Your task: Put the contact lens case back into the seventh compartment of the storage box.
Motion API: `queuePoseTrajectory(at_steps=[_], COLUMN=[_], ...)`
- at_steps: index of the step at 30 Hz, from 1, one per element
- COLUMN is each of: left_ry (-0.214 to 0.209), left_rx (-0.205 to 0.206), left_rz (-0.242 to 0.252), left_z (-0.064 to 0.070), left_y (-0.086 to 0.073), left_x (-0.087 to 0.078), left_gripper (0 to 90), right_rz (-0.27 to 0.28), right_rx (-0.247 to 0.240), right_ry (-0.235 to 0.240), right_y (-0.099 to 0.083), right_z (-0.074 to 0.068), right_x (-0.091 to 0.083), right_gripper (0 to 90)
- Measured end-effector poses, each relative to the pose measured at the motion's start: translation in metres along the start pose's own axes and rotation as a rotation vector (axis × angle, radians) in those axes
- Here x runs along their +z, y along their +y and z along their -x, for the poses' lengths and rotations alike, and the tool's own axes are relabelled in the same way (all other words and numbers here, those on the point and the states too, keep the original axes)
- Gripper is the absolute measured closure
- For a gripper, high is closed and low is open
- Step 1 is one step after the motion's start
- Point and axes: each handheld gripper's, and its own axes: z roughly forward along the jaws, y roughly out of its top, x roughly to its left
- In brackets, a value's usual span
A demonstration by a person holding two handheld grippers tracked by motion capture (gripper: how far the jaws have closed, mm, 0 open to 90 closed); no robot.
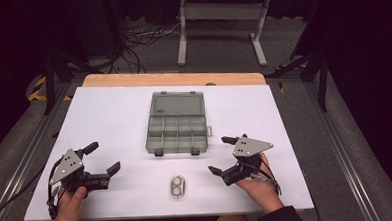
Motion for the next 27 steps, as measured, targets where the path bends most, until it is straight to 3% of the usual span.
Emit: queuePoseTrajectory(at_steps=[17,27], left_ry=[-0.004,-0.003], left_rx=[0.003,0.010], left_rz=[0.000,-0.008], left_z=[0.000,0.000], left_y=[0.000,0.000], left_x=[0.000,0.001], left_gripper=[0.5,0.6], right_rz=[-0.009,-0.047], right_rx=[-0.056,-0.075], right_ry=[0.042,0.134], right_y=[0.022,0.031], right_z=[-0.001,-0.007], right_x=[0.015,0.032], right_gripper=[1.3,1.2])
